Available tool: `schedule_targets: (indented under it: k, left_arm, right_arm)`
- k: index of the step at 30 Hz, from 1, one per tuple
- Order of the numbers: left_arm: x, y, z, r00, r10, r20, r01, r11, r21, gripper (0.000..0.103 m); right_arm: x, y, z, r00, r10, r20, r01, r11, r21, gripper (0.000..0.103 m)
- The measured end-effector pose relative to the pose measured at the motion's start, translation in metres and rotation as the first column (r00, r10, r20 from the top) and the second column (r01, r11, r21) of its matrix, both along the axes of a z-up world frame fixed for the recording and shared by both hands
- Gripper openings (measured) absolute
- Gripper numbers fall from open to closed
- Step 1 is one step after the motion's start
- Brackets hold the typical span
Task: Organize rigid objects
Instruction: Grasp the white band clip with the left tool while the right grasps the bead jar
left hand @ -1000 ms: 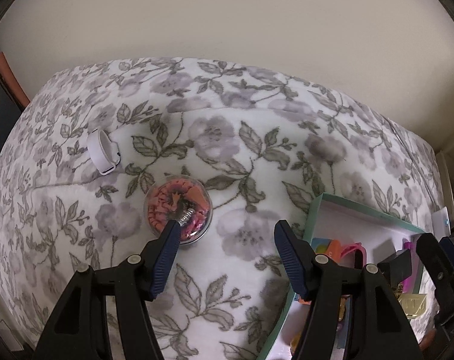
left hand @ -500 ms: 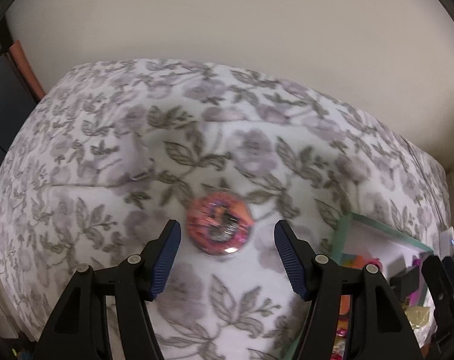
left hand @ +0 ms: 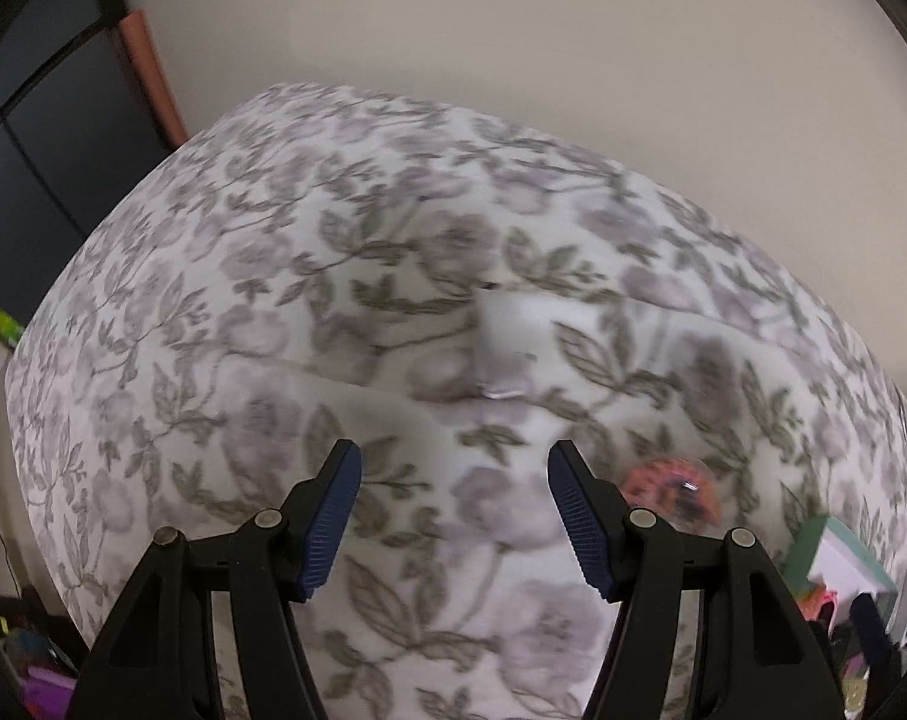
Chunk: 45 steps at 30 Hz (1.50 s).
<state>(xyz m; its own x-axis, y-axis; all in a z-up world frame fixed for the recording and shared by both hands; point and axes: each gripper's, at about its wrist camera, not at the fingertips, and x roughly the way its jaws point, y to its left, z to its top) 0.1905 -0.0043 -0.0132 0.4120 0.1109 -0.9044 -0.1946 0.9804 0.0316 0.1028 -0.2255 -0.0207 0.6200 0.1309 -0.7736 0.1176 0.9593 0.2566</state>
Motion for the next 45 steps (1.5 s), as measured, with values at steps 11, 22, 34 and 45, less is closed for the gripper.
schedule_targets:
  k: [11,22,34,45]
  left_arm:
    - [0.017,0.038,-0.020,0.999,0.021,-0.039,-0.022,0.999,-0.035,0.066]
    - [0.060,0.014,-0.027,0.993,-0.120,-0.006,0.119,0.991,-0.064,0.066]
    - [0.077,0.001,-0.040,0.980,-0.199,0.019,0.199,0.978,-0.054,0.064]
    - [0.083,-0.024,-0.049,0.965,-0.259,0.030,0.260,0.966,-0.014,0.059]
  right_arm:
    - [0.027,0.056,-0.024,0.994,0.085,-0.064,-0.089,0.994,-0.064,0.103]
    - [0.067,0.087,-0.046,0.985,0.130,-0.118,-0.144,0.982,-0.124,0.102]
    - [0.087,0.100,-0.068,0.974,0.149,-0.171,-0.178,0.969,-0.169,0.086]
    - [0.090,0.097,-0.072,0.975,0.143,-0.169,-0.170,0.973,-0.158,0.077]
